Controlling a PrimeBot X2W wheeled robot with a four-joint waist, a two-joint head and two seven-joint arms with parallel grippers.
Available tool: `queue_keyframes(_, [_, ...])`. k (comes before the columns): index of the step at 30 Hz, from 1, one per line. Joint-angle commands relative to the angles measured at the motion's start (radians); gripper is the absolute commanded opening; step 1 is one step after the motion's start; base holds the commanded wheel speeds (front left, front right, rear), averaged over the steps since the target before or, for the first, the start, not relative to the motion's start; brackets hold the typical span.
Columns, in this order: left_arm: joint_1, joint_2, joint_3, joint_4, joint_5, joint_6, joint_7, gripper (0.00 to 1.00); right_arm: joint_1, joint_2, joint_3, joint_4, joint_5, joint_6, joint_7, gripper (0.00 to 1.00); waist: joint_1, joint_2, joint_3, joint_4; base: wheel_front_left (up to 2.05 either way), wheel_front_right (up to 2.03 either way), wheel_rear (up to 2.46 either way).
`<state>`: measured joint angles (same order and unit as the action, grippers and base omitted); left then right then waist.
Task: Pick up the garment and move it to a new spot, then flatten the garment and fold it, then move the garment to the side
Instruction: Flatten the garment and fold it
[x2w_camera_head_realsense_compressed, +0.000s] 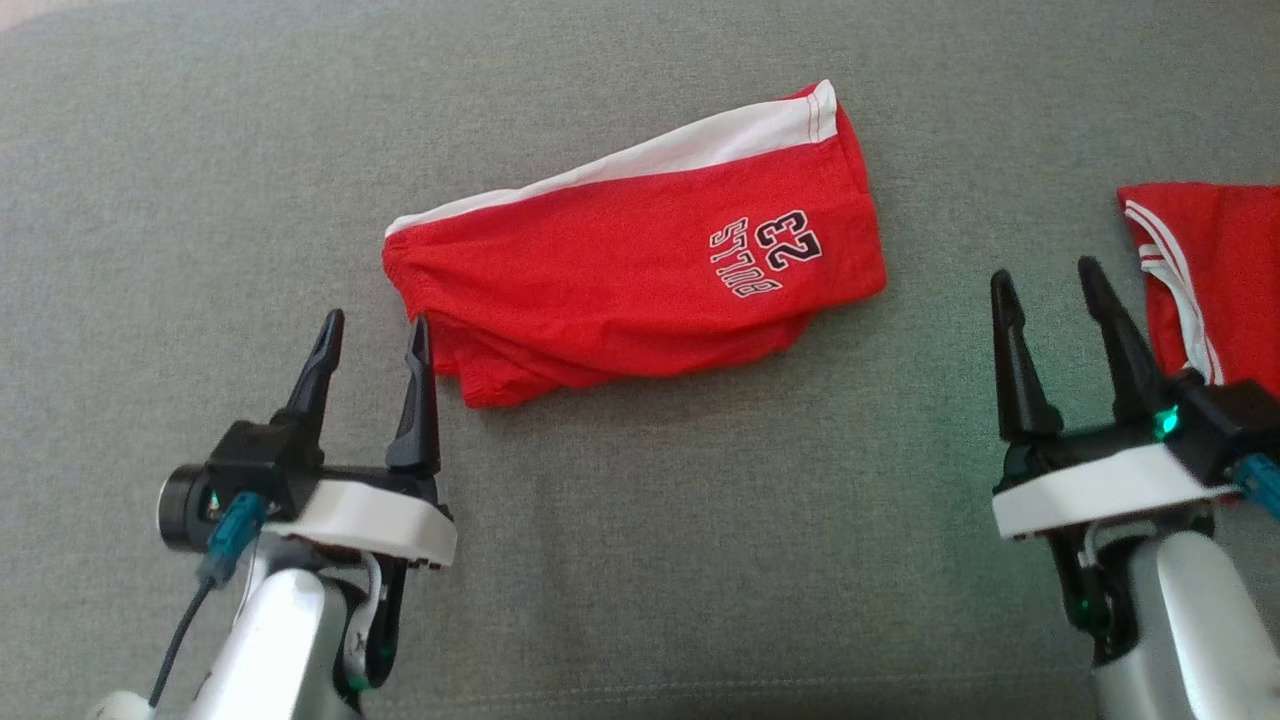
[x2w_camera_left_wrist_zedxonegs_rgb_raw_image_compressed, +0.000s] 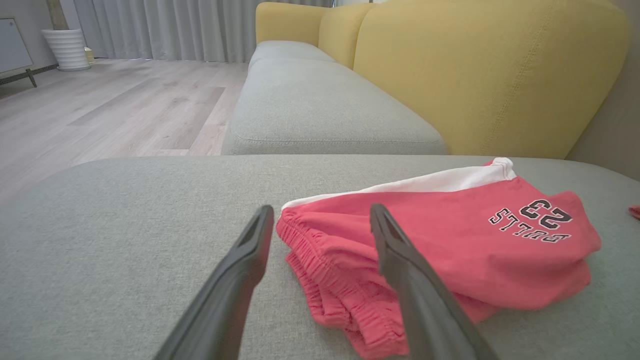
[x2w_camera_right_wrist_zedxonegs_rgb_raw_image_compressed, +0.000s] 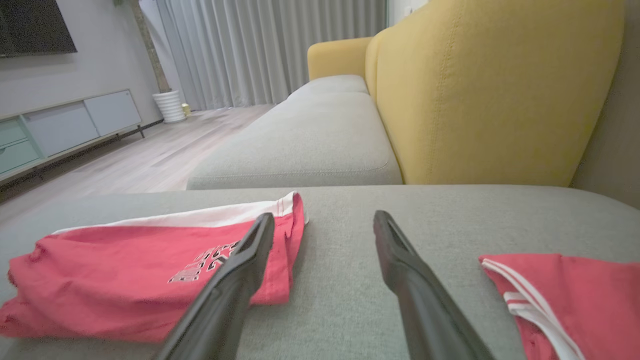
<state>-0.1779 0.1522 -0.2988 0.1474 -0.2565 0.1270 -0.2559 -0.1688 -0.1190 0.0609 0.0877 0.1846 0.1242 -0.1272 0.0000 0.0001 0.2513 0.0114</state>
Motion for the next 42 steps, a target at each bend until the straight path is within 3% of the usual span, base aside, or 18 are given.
queue_keyframes(1, [-0.012, 0.02, 0.031, -0.038, 0.005, 0.007, -0.004, 1.0, 0.004, 0.007, 0.016, -0.054, -0.007, 0.007, 0.014, 1.0, 0.0, -0.0001, -0.001, -0.001, 0.0, 0.0, 0.0])
queue_keyframes(10, [0.001, 0.026, 0.033, -0.046, 0.004, 0.026, -0.002, 1.0, 0.057, 0.026, 0.007, -0.12, -0.02, 0.007, 0.063, 1.0, 0.0, -0.0001, -0.009, 0.001, 0.0, 0.0, 0.0])
queue_keyframes(21, [-0.017, 0.026, 0.024, -0.056, -0.003, 0.029, 0.004, 1.0, 0.03, 0.016, 0.002, -0.097, -0.018, 0.007, 0.089, 1.0, 0.0, -0.0001, 0.013, 0.014, 0.0, 0.0, 0.0])
queue_keyframes(34, [-0.096, -0.001, -0.008, -0.036, -0.002, 0.006, 0.0, 1.0, -0.293, -0.013, 0.107, 0.299, 0.034, 0.007, 0.133, 1.0, 0.0, -0.0001, 0.099, 0.083, 0.0, 0.0, 0.0])
queue_keyframes(42, [-0.107, -0.013, -0.006, -0.017, -0.005, 0.001, -0.004, 1.0, -0.38, 0.02, 0.161, 0.506, 0.097, 0.007, 0.286, 1.0, 0.0, -0.0001, 0.111, 0.105, 0.0, 0.0, 0.0])
